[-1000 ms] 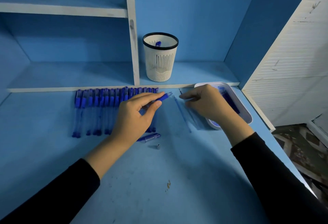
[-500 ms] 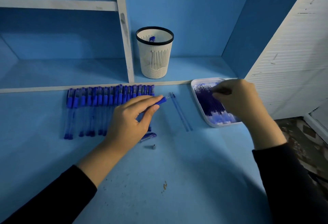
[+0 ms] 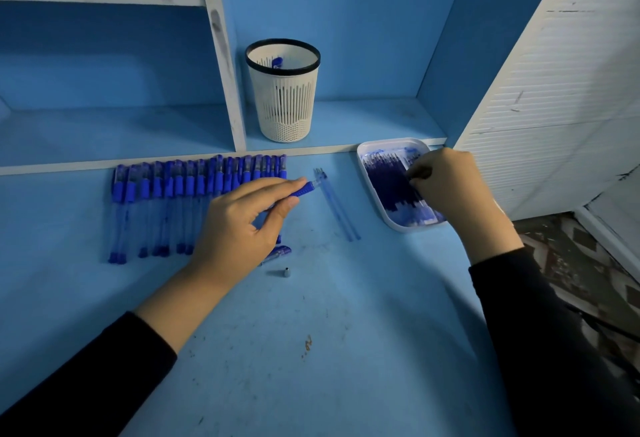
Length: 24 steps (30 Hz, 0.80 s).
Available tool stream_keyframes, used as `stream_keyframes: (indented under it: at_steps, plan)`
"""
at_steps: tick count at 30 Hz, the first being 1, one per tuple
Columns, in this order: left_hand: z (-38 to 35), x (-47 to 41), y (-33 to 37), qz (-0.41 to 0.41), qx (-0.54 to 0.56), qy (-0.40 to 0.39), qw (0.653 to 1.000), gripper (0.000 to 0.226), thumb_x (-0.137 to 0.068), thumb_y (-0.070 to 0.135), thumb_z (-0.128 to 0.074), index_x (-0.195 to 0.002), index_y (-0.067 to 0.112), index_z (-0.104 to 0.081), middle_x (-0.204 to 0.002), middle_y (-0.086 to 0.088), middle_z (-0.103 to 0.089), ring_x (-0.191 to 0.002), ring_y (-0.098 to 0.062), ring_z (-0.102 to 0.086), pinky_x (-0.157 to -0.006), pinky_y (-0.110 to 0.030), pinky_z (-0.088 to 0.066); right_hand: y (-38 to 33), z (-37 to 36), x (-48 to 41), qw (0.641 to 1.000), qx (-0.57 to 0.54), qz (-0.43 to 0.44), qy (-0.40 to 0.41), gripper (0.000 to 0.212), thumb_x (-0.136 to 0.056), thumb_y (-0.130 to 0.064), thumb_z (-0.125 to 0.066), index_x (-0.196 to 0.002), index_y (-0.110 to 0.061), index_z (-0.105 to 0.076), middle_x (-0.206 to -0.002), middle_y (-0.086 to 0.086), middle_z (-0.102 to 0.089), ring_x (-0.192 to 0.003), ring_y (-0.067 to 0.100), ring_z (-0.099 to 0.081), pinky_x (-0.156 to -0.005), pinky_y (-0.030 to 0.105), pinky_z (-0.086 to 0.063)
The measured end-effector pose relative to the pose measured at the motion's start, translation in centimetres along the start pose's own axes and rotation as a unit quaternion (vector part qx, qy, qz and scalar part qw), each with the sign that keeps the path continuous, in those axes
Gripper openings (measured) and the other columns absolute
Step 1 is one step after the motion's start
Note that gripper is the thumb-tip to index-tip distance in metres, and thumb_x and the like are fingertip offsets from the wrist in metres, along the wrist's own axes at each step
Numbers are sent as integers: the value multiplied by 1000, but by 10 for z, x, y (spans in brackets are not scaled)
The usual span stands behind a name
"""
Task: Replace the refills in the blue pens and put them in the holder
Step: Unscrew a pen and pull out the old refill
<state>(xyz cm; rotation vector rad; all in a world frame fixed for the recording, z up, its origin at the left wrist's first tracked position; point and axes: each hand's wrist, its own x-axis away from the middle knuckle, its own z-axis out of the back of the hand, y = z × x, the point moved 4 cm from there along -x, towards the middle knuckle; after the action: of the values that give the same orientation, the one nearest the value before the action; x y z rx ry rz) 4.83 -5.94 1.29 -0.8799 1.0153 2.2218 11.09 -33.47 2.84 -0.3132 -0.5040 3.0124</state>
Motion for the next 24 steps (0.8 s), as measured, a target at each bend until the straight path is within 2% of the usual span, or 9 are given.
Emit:
stream_keyframes:
  at_steps: [6,9,11,12,13,15,18,20,24]
  plan:
    - [1,0,0,-4,-5,-8,1000,25,-89,7,-68,-113,2,-71,-108,1,-68,-96,-5,-65,-90,-15,-51,-1,-2,1,1000,-10,-7,18,31,-75,4,-56,-92,-12,-77,-93,10,-74,-87,30,-65,-69,23,-44]
    - [0,0,0,-2,-5,-4,1000,25,-88,5,-69,-113,2,-71,-107,2,-68,-96,-4,-64,-90,-13,-50,1,5,2,995,-90,-34,15,28,-78,1,-59,-95,-13,-77,-94,6,-74,-88,23,-66,-65,10,-35]
    - [1,0,1,-2,-6,-2,1000,25,-88,4,-69,-113,2,-71,-107,3,-67,-96,-2,-63,-91,-11,-48,4,12,3,985,-163,-49,9,26,-81,-2,-63,-98,-15,-77,-91,1,-72,-81,20,-65,-59,4,-36]
    - [1,0,1,-1,-7,-1,1000,25,-88,4,-69,-113,2,-71,-107,3,-67,-97,-1,-62,-91,-10,-47,4,14,4,977,-206,-56,-1,24,-82,-4,-65,-98,-18,-77,-88,-1,-71,-75,20,-63,-57,3,-38]
    - [1,0,1,-1,-6,0,1000,25,-88,4,-69,-113,2,-71,-107,3,-67,-97,-1,-62,-91,-10,-47,3,16,6,964,-257,-62,-18,23,-83,-6,-66,-97,-20,-78,-84,-1,-71,-69,20,-60,-60,8,-42]
    - [2,0,0,-2,-6,3,1000,25,-88,5,-69,-113,2,-71,-108,3,-67,-97,-2,-63,-91,-12,-49,-3,17,10,929,-359,-70,-61,19,-84,-7,-69,-92,-22,-78,-80,4,-71,-66,16,-56,-67,23,-48]
    - [2,1,0,-5,-4,9,1000,24,-89,6,-68,-112,3,-71,-107,1,-70,-95,-6,-66,-89,-16,-51,-25,11,17,829,-539,-81,-124,19,-87,1,-64,-90,-14,-75,-80,4,-72,-68,10,-59,-65,16,-51]
    - [2,1,-1,-1,0,11,1000,23,-90,7,-68,-113,3,-72,-106,-2,-72,-95,-8,-67,-89,-17,-52,-41,6,22,767,-619,-93,-141,15,-87,4,-62,-88,-9,-70,-78,3,-70,-66,8,-61,-65,15,-51]
    - [3,1,-1,4,6,20,1000,23,-90,7,-67,-112,3,-72,-107,0,-70,-95,-5,-66,-89,-16,-51,-63,-9,31,691,-700,-123,-136,15,-85,7,-62,-81,-7,-63,-72,3,-65,-61,9,-63,-66,18,-54]
